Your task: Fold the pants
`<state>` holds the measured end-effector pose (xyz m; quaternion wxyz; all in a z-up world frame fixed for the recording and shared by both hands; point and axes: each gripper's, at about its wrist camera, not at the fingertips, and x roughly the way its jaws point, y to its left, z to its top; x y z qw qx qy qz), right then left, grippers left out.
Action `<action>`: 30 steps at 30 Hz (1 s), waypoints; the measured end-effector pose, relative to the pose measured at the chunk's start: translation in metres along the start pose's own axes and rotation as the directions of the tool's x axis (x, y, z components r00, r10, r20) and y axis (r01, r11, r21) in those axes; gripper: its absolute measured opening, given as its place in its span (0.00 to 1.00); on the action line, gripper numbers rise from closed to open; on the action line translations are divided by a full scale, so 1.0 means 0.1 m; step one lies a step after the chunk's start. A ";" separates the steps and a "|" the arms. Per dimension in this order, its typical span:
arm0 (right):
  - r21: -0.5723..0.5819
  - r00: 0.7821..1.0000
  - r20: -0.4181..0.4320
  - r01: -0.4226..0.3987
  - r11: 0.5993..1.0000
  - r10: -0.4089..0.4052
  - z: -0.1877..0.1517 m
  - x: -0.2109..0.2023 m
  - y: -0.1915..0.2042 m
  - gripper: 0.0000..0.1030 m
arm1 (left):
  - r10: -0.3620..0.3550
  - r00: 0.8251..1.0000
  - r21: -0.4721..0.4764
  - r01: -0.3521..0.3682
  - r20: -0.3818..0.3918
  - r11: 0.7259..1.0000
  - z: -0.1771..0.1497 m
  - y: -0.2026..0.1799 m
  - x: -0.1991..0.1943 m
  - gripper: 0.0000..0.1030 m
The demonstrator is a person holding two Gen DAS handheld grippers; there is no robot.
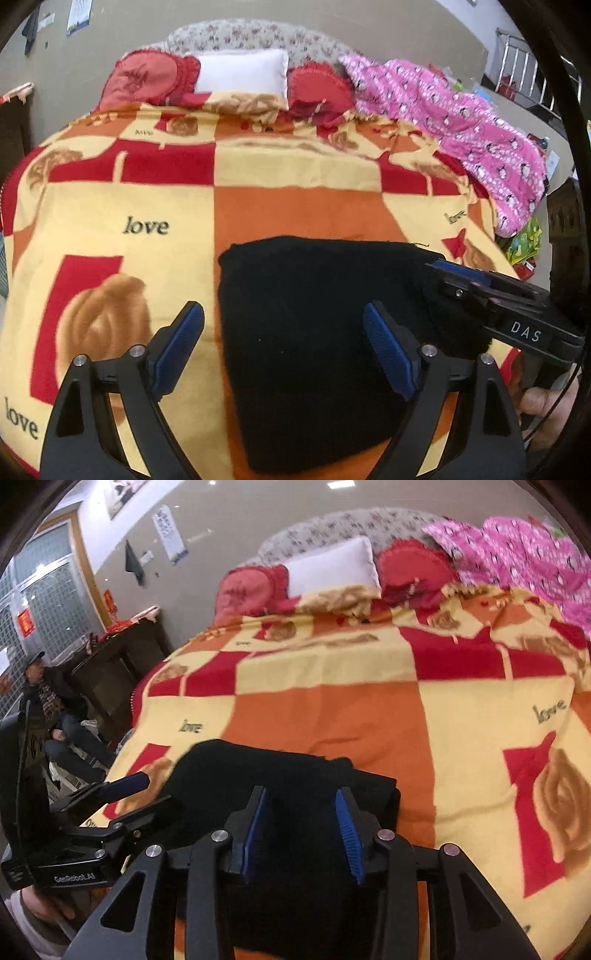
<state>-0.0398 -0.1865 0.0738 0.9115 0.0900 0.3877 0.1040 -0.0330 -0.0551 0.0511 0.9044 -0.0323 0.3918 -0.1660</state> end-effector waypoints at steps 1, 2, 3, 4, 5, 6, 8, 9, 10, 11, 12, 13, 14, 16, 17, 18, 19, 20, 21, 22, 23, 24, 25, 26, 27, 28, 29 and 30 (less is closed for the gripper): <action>0.006 1.000 -0.007 0.002 1.000 -0.002 -0.01 0.04 -0.04 0.38 | 0.001 1.000 -0.005 -0.001 -0.023 1.000 0.01 0.00 0.09 0.85; 0.009 1.000 -0.014 0.006 1.000 -0.006 -0.02 0.08 -0.07 0.38 | -0.001 0.999 -0.009 0.001 -0.038 1.000 0.01 0.00 0.14 0.85; 0.010 1.000 -0.020 0.005 1.000 -0.005 -0.03 0.12 -0.10 0.38 | -0.002 0.999 -0.015 0.001 -0.052 1.000 0.00 0.01 0.19 0.85; 0.014 1.000 -0.023 0.000 1.000 0.000 -0.04 0.16 -0.12 0.38 | -0.006 0.998 -0.025 0.004 -0.065 1.000 0.00 0.02 0.25 0.86; 0.017 1.000 -0.022 -0.005 1.000 0.005 -0.04 0.19 -0.15 0.38 | -0.020 0.997 -0.040 0.017 -0.070 0.999 0.00 0.03 0.29 0.86; 0.011 1.000 -0.020 -0.006 1.000 0.007 -0.04 0.21 -0.17 0.37 | -0.030 0.997 -0.053 0.026 -0.070 0.998 -0.01 0.03 0.30 0.86; 0.015 1.000 -0.023 -0.014 1.000 0.014 -0.02 0.23 -0.20 0.37 | -0.028 0.997 -0.057 0.024 -0.068 0.998 -0.01 0.02 0.30 0.86; 0.020 0.999 -0.027 -0.018 1.000 0.019 -0.02 0.22 -0.21 0.37 | -0.024 0.997 -0.051 0.021 -0.067 0.998 -0.01 0.02 0.29 0.86; 0.019 0.999 -0.033 -0.017 1.000 0.018 -0.01 0.21 -0.20 0.38 | -0.022 0.997 -0.045 0.019 -0.068 0.999 -0.02 0.01 0.28 0.86; 0.017 0.999 -0.038 -0.016 1.000 0.017 -0.01 0.18 -0.18 0.39 | -0.021 0.997 -0.042 0.018 -0.071 0.999 -0.03 0.01 0.26 0.86; 0.016 0.999 -0.042 -0.012 1.000 0.013 -0.01 0.14 -0.15 0.39 | -0.022 0.997 -0.043 0.019 -0.072 0.999 -0.04 0.01 0.22 0.86; 0.011 0.999 -0.043 -0.007 1.000 0.008 -0.02 0.06 -0.11 0.41 | -0.022 0.997 -0.044 0.019 -0.068 0.999 -0.05 0.01 0.17 0.86; 0.004 0.999 -0.040 -0.008 1.000 0.009 -0.03 0.01 -0.07 0.46 | -0.021 0.998 -0.045 0.018 -0.063 0.999 -0.05 0.02 0.14 0.86; -0.040 1.000 -0.029 0.004 0.999 -0.005 -0.09 -0.15 0.03 0.55 | -0.021 0.999 -0.047 0.019 -0.043 0.999 -0.08 0.03 0.04 0.86; -0.065 0.999 -0.022 0.023 0.998 -0.024 -0.13 -0.22 0.08 0.56 | -0.024 0.999 -0.046 0.022 -0.034 0.999 -0.10 0.03 0.00 0.86; -0.080 0.999 -0.016 0.039 0.996 -0.040 -0.16 -0.28 0.12 0.56 | -0.025 0.999 -0.045 0.024 -0.029 0.999 -0.12 0.03 -0.03 0.86; -0.086 0.999 -0.013 0.048 0.995 -0.049 -0.20 -0.33 0.14 0.56 | -0.029 0.999 -0.042 0.028 -0.029 0.999 -0.16 0.02 -0.07 0.86; -0.086 0.998 -0.013 0.053 0.995 -0.054 -0.24 -0.37 0.14 0.56 | -0.033 0.999 -0.041 0.032 -0.033 0.999 -0.18 0.01 -0.07 0.86; -0.088 0.998 -0.017 0.066 0.994 -0.067 -0.30 -0.40 0.15 0.56 | -0.037 0.999 -0.040 0.036 -0.039 0.999 -0.20 0.01 -0.08 0.86; -0.092 0.997 -0.021 0.078 0.993 -0.081 -0.33 -0.41 0.15 0.55 | -0.040 0.998 -0.039 0.038 -0.047 0.999 -0.24 0.00 -0.08 0.86; -0.095 0.995 -0.025 0.092 0.991 -0.095 -0.37 -0.41 0.15 0.55 | -0.041 0.998 -0.037 0.039 -0.055 0.999 -0.28 -0.01 -0.07 0.86; -0.097 0.994 -0.031 0.101 0.990 -0.105 -0.41 -0.41 0.13 0.55 | -0.043 0.997 -0.035 0.041 -0.062 0.999 -0.31 -0.02 -0.06 0.86; -0.095 0.993 -0.041 0.106 0.990 -0.110 -0.46 -0.39 0.11 0.55 | -0.046 0.997 -0.034 0.044 -0.066 0.998 -0.35 -0.03 -0.04 0.86; -0.086 0.993 -0.053 0.104 0.991 -0.109 -0.50 -0.36 0.08 0.56 | -0.047 0.997 -0.037 0.045 -0.067 0.998 -0.37 -0.04 -0.03 0.87; -0.077 0.993 -0.058 0.102 0.992 -0.107 -0.53 -0.33 0.05 0.56 | -0.049 0.997 -0.046 0.046 -0.064 0.998 -0.38 -0.03 -0.02 0.87; -0.063 0.994 -0.054 0.094 0.994 -0.097 -0.57 -0.31 0.02 0.56 | -0.054 0.997 -0.059 0.050 -0.062 0.997 -0.40 -0.02 -0.01 0.87; -0.049 0.995 -0.048 0.082 0.995 -0.084 -0.59 -0.31 0.00 0.58 | -0.061 0.996 -0.071 0.057 -0.063 0.996 -0.40 -0.01 0.00 0.88; -0.029 0.997 -0.043 0.066 0.997 -0.067 -0.61 -0.31 -0.04 0.58 | -0.066 0.996 -0.080 0.061 -0.063 0.995 -0.40 0.00 0.02 0.90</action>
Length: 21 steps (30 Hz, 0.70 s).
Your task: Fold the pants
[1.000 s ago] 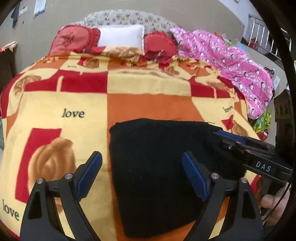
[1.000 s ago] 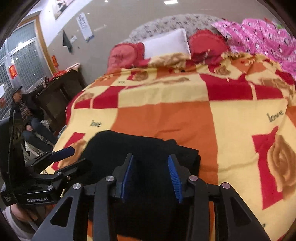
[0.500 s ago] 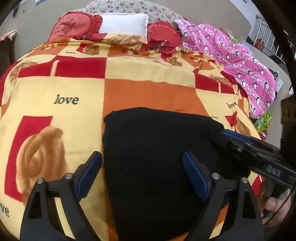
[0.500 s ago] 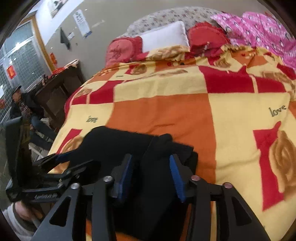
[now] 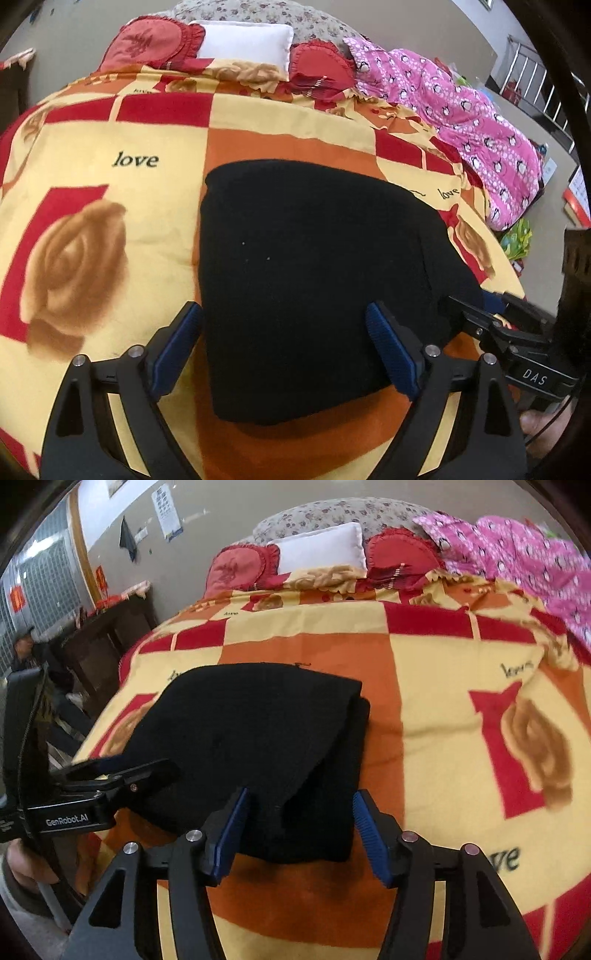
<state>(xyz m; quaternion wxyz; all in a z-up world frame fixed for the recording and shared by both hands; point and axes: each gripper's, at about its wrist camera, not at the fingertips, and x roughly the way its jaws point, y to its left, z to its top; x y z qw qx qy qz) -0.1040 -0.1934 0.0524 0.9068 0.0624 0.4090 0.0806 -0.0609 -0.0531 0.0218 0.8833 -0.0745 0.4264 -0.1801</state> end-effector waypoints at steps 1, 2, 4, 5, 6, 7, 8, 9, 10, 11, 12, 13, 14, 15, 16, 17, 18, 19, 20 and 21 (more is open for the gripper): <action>0.018 1.000 -0.002 -0.015 1.000 0.015 0.00 0.01 -0.04 0.61 | -0.001 1.000 -0.007 0.001 -0.002 1.000 0.00 0.01 0.01 0.92; 0.030 1.000 -0.005 -0.021 0.999 0.021 0.00 0.02 -0.08 0.66 | -0.003 1.000 -0.015 0.003 -0.006 1.000 0.00 0.02 0.01 0.92; 0.036 1.000 -0.009 -0.016 0.999 0.016 0.00 0.03 -0.10 0.70 | -0.002 1.000 -0.013 0.002 -0.009 1.000 0.01 0.01 0.01 0.92; 0.037 1.000 -0.009 -0.016 0.999 0.017 0.01 0.03 -0.10 0.70 | 0.002 1.000 -0.009 -0.002 -0.007 1.000 0.01 0.01 0.01 0.93; 0.040 1.000 -0.009 -0.018 0.999 0.019 0.01 0.03 -0.10 0.70 | 0.007 1.000 -0.006 -0.007 -0.006 1.000 0.01 0.00 0.01 0.93; 0.044 1.000 -0.009 -0.020 0.999 0.021 0.02 0.03 -0.11 0.70 | 0.009 1.000 -0.006 -0.009 -0.007 1.000 0.02 -0.01 0.01 0.93; 0.048 1.000 -0.010 -0.023 0.999 0.024 0.03 0.02 -0.11 0.71 | 0.008 1.000 -0.006 -0.008 -0.010 1.000 0.02 0.00 0.00 0.93; 0.060 0.999 -0.011 -0.037 0.998 0.038 0.05 -0.01 -0.12 0.71 | 0.006 1.000 -0.006 -0.006 -0.011 1.000 0.03 0.00 -0.02 0.93; 0.069 0.999 -0.007 -0.051 0.996 0.051 0.07 -0.04 -0.13 0.71 | 0.006 1.000 -0.004 -0.006 -0.011 1.000 0.04 0.01 -0.03 0.93; 0.079 0.998 0.011 -0.067 0.995 0.066 0.10 -0.08 -0.15 0.72 | 0.010 1.000 -0.002 -0.010 -0.007 1.000 0.06 0.01 -0.06 0.93; 0.085 0.997 0.023 -0.072 0.994 0.070 0.12 -0.11 -0.16 0.74 | 0.014 1.000 -0.001 -0.014 0.000 1.000 0.08 0.03 -0.09 0.93; 0.096 0.997 0.035 -0.077 0.992 0.074 0.16 -0.13 -0.18 0.78 | 0.016 1.000 -0.002 -0.016 0.007 1.000 0.09 0.04 -0.11 0.93; 0.108 0.996 0.040 -0.089 0.990 0.086 0.19 -0.14 -0.21 0.79 | 0.019 1.000 -0.006 -0.019 0.015 1.000 0.12 0.06 -0.14 0.93; 0.114 0.995 0.040 -0.099 0.988 0.095 0.21 -0.13 -0.22 0.79 | 0.020 1.000 -0.010 -0.020 0.019 1.000 0.13 0.08 -0.15 0.93; 0.124 0.993 0.037 -0.118 0.985 0.114 0.23 -0.11 -0.23 0.79 | 0.019 1.000 -0.015 -0.019 0.019 1.000 0.15 0.10 -0.16 0.93; 0.132 0.991 0.033 -0.135 0.982 0.132 0.25 -0.08 -0.24 0.79 | 0.016 1.000 -0.018 -0.016 0.014 1.000 0.16 0.13 -0.16 0.93; 0.139 0.989 0.027 -0.150 0.979 0.147 0.26 -0.04 -0.25 0.79 | 0.013 1.000 -0.021 -0.013 0.007 1.000 0.18 0.15 -0.16 0.93; 0.146 0.988 0.020 -0.152 0.978 0.150 0.26 0.00 -0.26 0.80 | 0.010 1.000 -0.024 -0.010 0.003 1.000 0.18 0.17 -0.15 0.93; 0.153 0.989 0.013 -0.149 0.977 0.149 0.27 0.03 -0.28 0.80 | 0.009 1.000 -0.029 -0.008 0.004 1.000 0.19 0.20 -0.16 0.93; 0.166 0.989 0.002 -0.149 0.975 0.150 0.27 0.08 -0.30 0.80 | 0.006 1.000 -0.034 -0.006 0.004 0.999 0.19 0.22 -0.16 0.93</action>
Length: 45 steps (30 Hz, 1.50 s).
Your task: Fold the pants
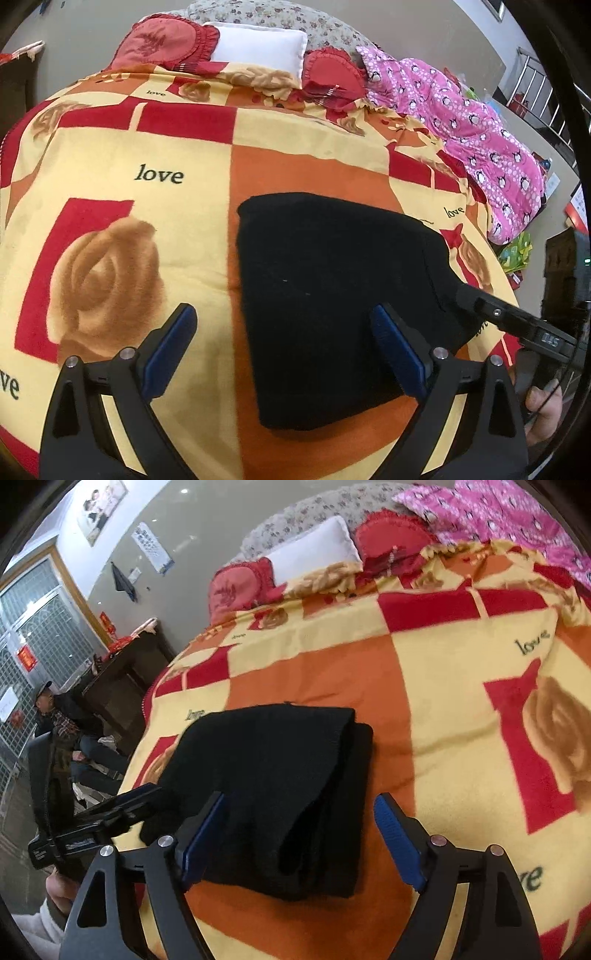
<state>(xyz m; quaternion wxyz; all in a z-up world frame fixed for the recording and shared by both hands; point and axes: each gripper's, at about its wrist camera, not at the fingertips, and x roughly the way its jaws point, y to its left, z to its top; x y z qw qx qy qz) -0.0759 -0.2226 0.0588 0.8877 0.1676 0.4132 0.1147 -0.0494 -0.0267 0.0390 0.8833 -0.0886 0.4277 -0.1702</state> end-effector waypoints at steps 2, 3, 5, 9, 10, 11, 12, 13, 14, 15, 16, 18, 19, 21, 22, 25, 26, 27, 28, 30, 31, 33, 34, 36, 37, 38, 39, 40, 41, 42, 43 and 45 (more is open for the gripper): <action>0.026 1.000 -0.013 -0.012 1.000 0.012 0.00 0.05 -0.06 0.80 | -0.012 1.000 -0.009 0.012 -0.006 1.000 0.00 0.05 0.00 0.93; 0.037 1.000 -0.017 -0.021 0.999 0.022 -0.01 0.07 -0.08 0.80 | -0.017 1.000 -0.013 0.016 -0.008 1.000 0.00 0.06 0.01 0.93; 0.058 0.998 -0.024 -0.050 0.997 0.051 -0.01 0.11 -0.14 0.82 | -0.024 0.999 -0.029 0.023 -0.021 0.999 0.00 0.11 0.05 0.93; 0.054 0.996 -0.034 -0.075 0.996 0.077 -0.02 0.21 -0.16 0.86 | -0.072 0.996 -0.061 0.069 -0.047 0.996 0.00 0.13 0.15 0.93; 0.043 0.996 -0.035 -0.077 0.996 0.078 -0.02 0.23 -0.15 0.86 | -0.086 0.995 -0.064 0.082 -0.057 0.995 0.00 0.12 0.18 0.94; 0.031 0.996 -0.035 -0.079 0.996 0.080 -0.01 0.25 -0.14 0.87 | -0.097 0.993 -0.065 0.093 -0.069 0.994 0.00 0.11 0.21 0.97; 0.024 0.996 -0.037 -0.080 0.996 0.081 0.00 0.26 -0.13 0.87 | -0.098 0.993 -0.055 0.094 -0.060 0.994 0.00 0.08 0.22 0.99; 0.016 0.996 -0.035 -0.086 0.996 0.086 0.01 0.28 -0.12 0.88 | -0.092 0.994 -0.050 0.089 -0.063 0.995 0.00 0.05 0.24 1.00; 0.006 0.995 -0.032 -0.093 0.996 0.093 0.02 0.30 -0.10 0.88 | -0.085 0.995 -0.040 0.083 -0.059 0.996 0.00 0.02 0.25 1.00; -0.006 0.995 -0.025 -0.097 0.995 0.097 0.02 0.32 -0.07 0.88 | -0.086 0.994 -0.030 0.085 -0.060 0.996 0.00 -0.01 0.26 1.00; -0.011 0.995 -0.017 -0.097 0.995 0.097 0.03 0.34 -0.06 0.88 | -0.085 0.995 -0.014 0.084 -0.059 0.996 0.00 -0.05 0.28 1.00; -0.010 0.996 0.004 -0.086 0.996 0.086 0.02 0.36 -0.03 0.87 | -0.085 0.995 -0.001 0.085 -0.054 0.996 0.00 -0.09 0.30 1.00; -0.015 0.997 0.006 -0.075 0.997 0.075 0.02 0.36 -0.01 0.86 | -0.087 0.995 0.001 0.087 -0.053 0.996 0.00 -0.09 0.30 1.00; -0.023 0.998 0.004 -0.060 0.998 0.060 0.02 0.36 0.02 0.83 | -0.090 0.995 0.003 0.090 -0.051 0.996 0.00 -0.11 0.31 1.00; -0.024 0.998 0.004 -0.057 0.998 0.057 0.02 0.36 0.02 0.82 | -0.092 0.995 0.004 0.092 -0.050 0.996 0.00 -0.12 0.31 0.98; -0.018 0.999 0.014 -0.044 0.999 0.044 0.01 0.33 0.04 0.71 | -0.101 0.994 0.002 0.102 -0.042 0.995 -0.01 -0.14 0.28 0.79; -0.013 0.999 0.021 -0.040 0.999 0.040 0.02 0.31 0.04 0.64 | -0.103 0.994 -0.003 0.102 -0.031 0.995 0.00 -0.14 0.25 0.70; -0.011 0.999 0.028 -0.038 0.999 0.038 0.02 0.29 0.04 0.61 | -0.106 0.994 -0.007 0.106 -0.020 0.994 0.01 -0.14 0.22 0.64; -0.013 0.999 0.033 -0.036 0.999 0.036 0.03 0.25 0.05 0.58 | -0.112 0.994 -0.007 0.112 -0.011 0.994 0.03 -0.14 0.17 0.57; -0.026 0.998 0.043 -0.034 0.999 0.035 0.08 0.20 0.09 0.54 | -0.122 0.992 0.004 0.122 -0.012 0.993 0.09 -0.15 0.13 0.53; -0.031 0.998 0.049 -0.035 0.999 0.036 0.10 0.19 0.11 0.54 | -0.124 0.992 0.010 0.124 -0.010 0.992 0.11 -0.15 0.11 0.51; -0.040 0.997 0.060 -0.038 0.998 0.040 0.17 0.16 0.16 0.54 | -0.122 0.993 0.019 0.122 0.000 0.992 0.18 -0.16 0.08 0.49; -0.044 0.997 0.065 -0.038 0.998 0.041 0.20 0.16 0.18 0.54 | -0.120 0.993 0.023 0.120 0.009 0.993 0.22 -0.16 0.06 0.49; -0.055 0.996 0.074 -0.037 0.998 0.041 0.29 0.16 0.23 0.54 | -0.119 0.992 0.022 0.119 0.028 0.993 0.32 -0.13 0.02 0.49; -0.063 0.996 0.078 -0.036 0.997 0.041 0.35 0.17 0.26 0.54 | -0.118 0.992 0.021 0.117 0.035 0.993 0.35 -0.13 0.01 0.49; -0.068 0.996 0.080 -0.036 0.997 0.041 0.40 0.18 0.28 0.54 | -0.115 0.992 0.022 0.114 0.044 0.993 0.41 -0.12 0.01 0.49; -0.073 0.996 0.084 -0.036 0.997 0.042 0.46 0.21 0.30 0.54 | -0.111 0.992 0.024 0.110 0.052 0.994 0.45 -0.11 0.00 0.49; -0.079 0.995 0.088 -0.036 0.996 0.043 0.51 0.23 0.32 0.54 | -0.104 0.993 0.028 0.102 0.063 0.994 0.51 -0.11 0.01 0.49; -0.083 0.995 0.089 -0.035 0.996 0.043 0.57 0.26 0.33 0.54 | -0.099 0.993 0.029 0.097 0.067 0.995 0.54 -0.10 0.03 0.49; -0.084 0.995 0.088 -0.035 0.996 0.042 0.60 0.29 0.33 0.54 | -0.094 0.993 0.029 0.092 0.067 0.995 0.58 -0.09 0.05 0.49; -0.084 0.996 0.084 -0.034 0.996 0.041 0.65 0.34 0.33 0.54 | -0.089 0.994 0.024 0.087 0.061 0.996 0.62 -0.07 0.10 0.49; -0.086 0.997 0.075 -0.029 0.996 0.035 0.73 0.42 0.31 0.54 | -0.087 0.995 0.011 0.086 0.046 0.996 0.67 -0.03 0.18 0.49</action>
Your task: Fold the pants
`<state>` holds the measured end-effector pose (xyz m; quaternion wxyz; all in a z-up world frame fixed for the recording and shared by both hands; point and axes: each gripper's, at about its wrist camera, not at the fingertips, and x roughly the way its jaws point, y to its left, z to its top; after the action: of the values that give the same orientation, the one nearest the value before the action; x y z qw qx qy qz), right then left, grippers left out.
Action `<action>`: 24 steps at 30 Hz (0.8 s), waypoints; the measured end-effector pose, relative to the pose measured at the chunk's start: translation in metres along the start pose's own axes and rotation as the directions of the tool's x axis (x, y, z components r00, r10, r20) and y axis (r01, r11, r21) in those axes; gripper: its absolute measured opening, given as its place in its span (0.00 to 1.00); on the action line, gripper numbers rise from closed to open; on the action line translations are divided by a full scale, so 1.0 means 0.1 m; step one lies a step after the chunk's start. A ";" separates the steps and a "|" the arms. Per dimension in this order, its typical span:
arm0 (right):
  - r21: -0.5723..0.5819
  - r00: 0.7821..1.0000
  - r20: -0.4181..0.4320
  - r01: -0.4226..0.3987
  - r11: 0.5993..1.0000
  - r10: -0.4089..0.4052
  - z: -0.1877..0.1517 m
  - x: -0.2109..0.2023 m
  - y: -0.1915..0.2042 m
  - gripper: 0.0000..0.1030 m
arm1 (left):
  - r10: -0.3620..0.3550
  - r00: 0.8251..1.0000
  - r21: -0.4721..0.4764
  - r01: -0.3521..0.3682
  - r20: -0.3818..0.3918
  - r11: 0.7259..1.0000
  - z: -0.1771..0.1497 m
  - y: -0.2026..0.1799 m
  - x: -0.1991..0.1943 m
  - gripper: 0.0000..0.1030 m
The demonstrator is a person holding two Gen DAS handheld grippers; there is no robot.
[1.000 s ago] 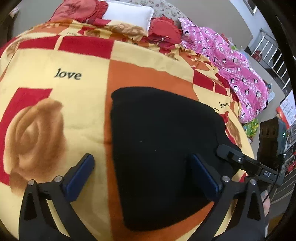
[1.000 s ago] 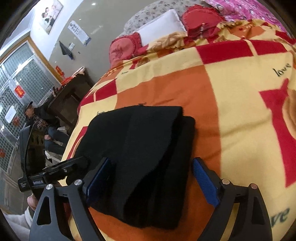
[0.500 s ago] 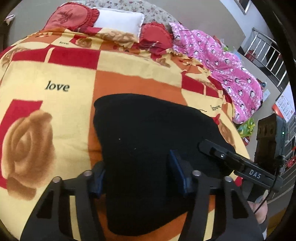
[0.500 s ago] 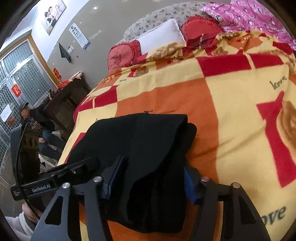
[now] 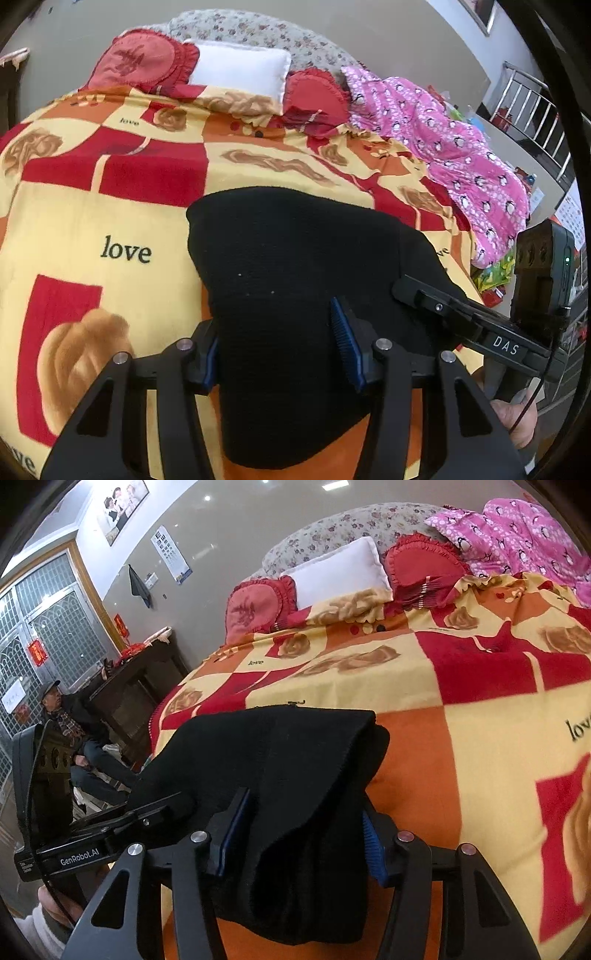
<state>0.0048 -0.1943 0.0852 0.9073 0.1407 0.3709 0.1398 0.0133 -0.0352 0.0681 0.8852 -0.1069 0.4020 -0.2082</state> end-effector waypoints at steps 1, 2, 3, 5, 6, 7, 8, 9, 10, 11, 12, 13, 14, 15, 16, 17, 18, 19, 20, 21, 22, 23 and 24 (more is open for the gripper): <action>0.000 1.000 -0.006 0.003 1.000 -0.003 0.03 0.05 -0.02 0.54 | 0.001 1.000 -0.004 -0.001 -0.007 1.000 0.02 0.02 0.04 0.49; 0.001 1.000 -0.014 0.003 1.000 -0.003 0.06 0.11 -0.04 0.54 | 0.004 1.000 -0.005 -0.004 -0.010 1.000 0.03 0.04 0.07 0.49; 0.001 1.000 -0.021 0.002 1.000 -0.002 0.08 0.16 -0.06 0.54 | 0.007 1.000 -0.007 -0.007 -0.012 1.000 0.04 0.05 0.11 0.49; 0.000 0.999 -0.035 0.002 1.000 -0.002 0.11 0.25 -0.09 0.54 | 0.016 1.000 -0.015 -0.016 -0.023 1.000 0.06 0.09 0.19 0.49; -0.003 0.999 -0.043 0.006 1.000 -0.007 0.12 0.31 -0.11 0.54 | 0.018 0.999 -0.019 -0.019 -0.030 1.000 0.06 0.11 0.22 0.49; -0.004 0.999 -0.052 0.011 1.000 -0.011 0.13 0.36 -0.13 0.54 | 0.022 0.999 -0.024 -0.023 -0.038 0.999 0.06 0.13 0.27 0.49; -0.006 0.998 -0.063 0.014 1.000 -0.015 0.12 0.41 -0.15 0.55 | 0.026 0.999 -0.027 -0.027 -0.041 0.999 0.04 0.14 0.30 0.49; -0.005 0.997 -0.071 0.016 1.000 -0.017 0.11 0.45 -0.16 0.56 | 0.029 0.999 -0.027 -0.031 -0.045 0.999 0.03 0.15 0.32 0.49; -0.005 0.997 -0.075 0.020 1.000 -0.020 0.10 0.47 -0.17 0.57 | 0.030 0.998 -0.027 -0.032 -0.050 0.999 0.02 0.17 0.35 0.51; -0.006 0.996 -0.082 0.026 1.000 -0.027 0.09 0.50 -0.19 0.60 | 0.035 0.998 -0.029 -0.037 -0.056 0.999 0.00 0.18 0.38 0.55; -0.003 0.996 -0.088 0.032 0.999 -0.032 0.08 0.52 -0.22 0.61 | 0.039 0.998 -0.031 -0.040 -0.058 0.999 -0.01 0.18 0.39 0.58; 0.006 0.995 -0.094 0.037 0.999 -0.036 0.06 0.54 -0.25 0.63 | 0.043 0.997 -0.032 -0.045 -0.059 0.998 -0.02 0.20 0.40 0.63; 0.012 0.995 -0.094 0.038 0.999 -0.037 0.06 0.54 -0.27 0.67 | 0.048 0.997 -0.030 -0.050 -0.058 0.998 -0.03 0.21 0.41 0.67; 0.018 0.995 -0.091 0.043 0.999 -0.042 0.04 0.54 -0.28 0.69 | 0.055 0.997 -0.029 -0.056 -0.055 0.998 -0.03 0.22 0.41 0.70; 0.018 0.994 -0.092 0.054 0.998 -0.052 0.04 0.52 -0.29 0.71 | 0.063 0.996 -0.034 -0.065 -0.055 0.997 -0.04 0.23 0.40 0.74; 0.014 0.994 -0.092 0.062 0.998 -0.060 0.03 0.49 -0.29 0.71 | 0.063 0.996 -0.042 -0.066 -0.058 0.997 -0.03 0.25 0.40 0.75; 0.007 0.993 -0.091 0.070 0.998 -0.069 0.02 0.45 -0.27 0.71 | 0.062 0.996 -0.048 -0.065 -0.061 0.997 -0.03 0.26 0.39 0.75; -0.002 0.993 -0.088 0.081 0.997 -0.081 0.02 0.41 -0.25 0.71 | 0.066 0.996 -0.051 -0.069 -0.060 0.996 -0.03 0.26 0.37 0.75; -0.010 0.992 -0.084 0.092 0.996 -0.093 0.02 0.37 -0.23 0.71 | 0.079 0.996 -0.046 -0.082 -0.051 0.996 -0.03 0.25 0.33 0.75; -0.022 0.991 -0.076 0.110 0.994 -0.111 0.02 0.32 -0.19 0.71 | 0.096 0.995 -0.040 -0.097 -0.040 0.994 -0.03 0.25 0.29 0.75; -0.038 0.989 -0.065 0.130 0.991 -0.132 0.03 0.26 -0.16 0.71 | 0.115 0.993 -0.034 -0.116 -0.025 0.993 -0.03 0.24 0.23 0.75; -0.052 0.988 -0.049 0.144 0.988 -0.147 0.04 0.19 -0.12 0.71 | 0.127 0.992 -0.030 -0.127 -0.010 0.991 -0.03 0.23 0.18 0.75; -0.061 0.989 -0.032 0.142 0.988 -0.144 0.05 0.13 -0.08 0.71 | 0.134 0.991 -0.025 -0.134 0.005 0.991 -0.02 0.22 0.13 0.75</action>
<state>0.0180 -0.1976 0.0776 0.9118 0.0847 0.3923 0.0874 0.0260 -0.0219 0.0502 0.8971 -0.0912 0.4081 -0.1430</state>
